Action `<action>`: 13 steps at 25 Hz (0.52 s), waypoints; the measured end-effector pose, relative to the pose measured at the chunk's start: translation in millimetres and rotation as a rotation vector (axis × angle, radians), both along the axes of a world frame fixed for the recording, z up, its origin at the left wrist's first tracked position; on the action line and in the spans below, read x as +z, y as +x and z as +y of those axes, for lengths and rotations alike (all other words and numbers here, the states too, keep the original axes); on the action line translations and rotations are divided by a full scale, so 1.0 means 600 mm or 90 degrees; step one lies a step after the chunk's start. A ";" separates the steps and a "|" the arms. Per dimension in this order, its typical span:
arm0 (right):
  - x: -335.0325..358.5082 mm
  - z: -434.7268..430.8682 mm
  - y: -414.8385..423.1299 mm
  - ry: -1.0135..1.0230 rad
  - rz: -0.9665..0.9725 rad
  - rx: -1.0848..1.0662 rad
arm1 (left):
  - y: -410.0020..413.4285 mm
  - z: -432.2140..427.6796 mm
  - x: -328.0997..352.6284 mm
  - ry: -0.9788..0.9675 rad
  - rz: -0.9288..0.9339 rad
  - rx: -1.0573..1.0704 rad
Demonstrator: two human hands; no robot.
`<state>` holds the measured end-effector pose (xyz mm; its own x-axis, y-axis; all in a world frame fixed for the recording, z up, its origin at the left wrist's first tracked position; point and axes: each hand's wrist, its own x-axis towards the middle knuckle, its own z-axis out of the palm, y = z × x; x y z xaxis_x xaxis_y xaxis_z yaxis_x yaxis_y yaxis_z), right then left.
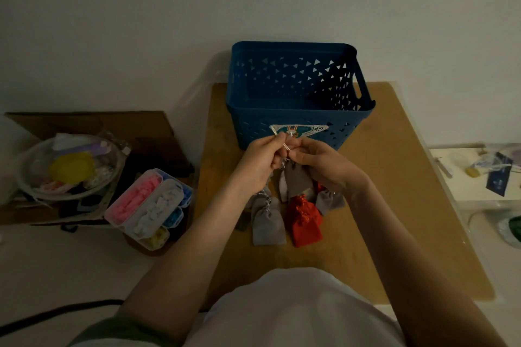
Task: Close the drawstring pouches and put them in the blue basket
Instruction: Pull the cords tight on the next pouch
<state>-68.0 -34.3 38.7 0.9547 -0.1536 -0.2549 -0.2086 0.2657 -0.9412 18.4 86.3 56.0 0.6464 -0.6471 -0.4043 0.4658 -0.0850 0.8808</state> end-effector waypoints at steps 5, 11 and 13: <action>0.009 -0.002 -0.005 -0.081 0.092 0.007 | 0.010 0.023 -0.010 0.017 -0.019 -0.108; 0.005 0.008 -0.003 -0.230 0.131 -0.031 | 0.002 0.016 -0.026 0.272 -0.616 -0.123; 0.005 0.012 0.002 -0.279 0.125 -0.030 | -0.001 0.010 -0.025 0.353 -0.800 -0.153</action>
<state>-66.9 -27.1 41.9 0.8844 -0.3285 -0.3317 -0.3912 -0.1338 -0.9105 18.1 92.1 41.3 0.6604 -0.7412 0.1200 -0.6786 -0.5207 0.5181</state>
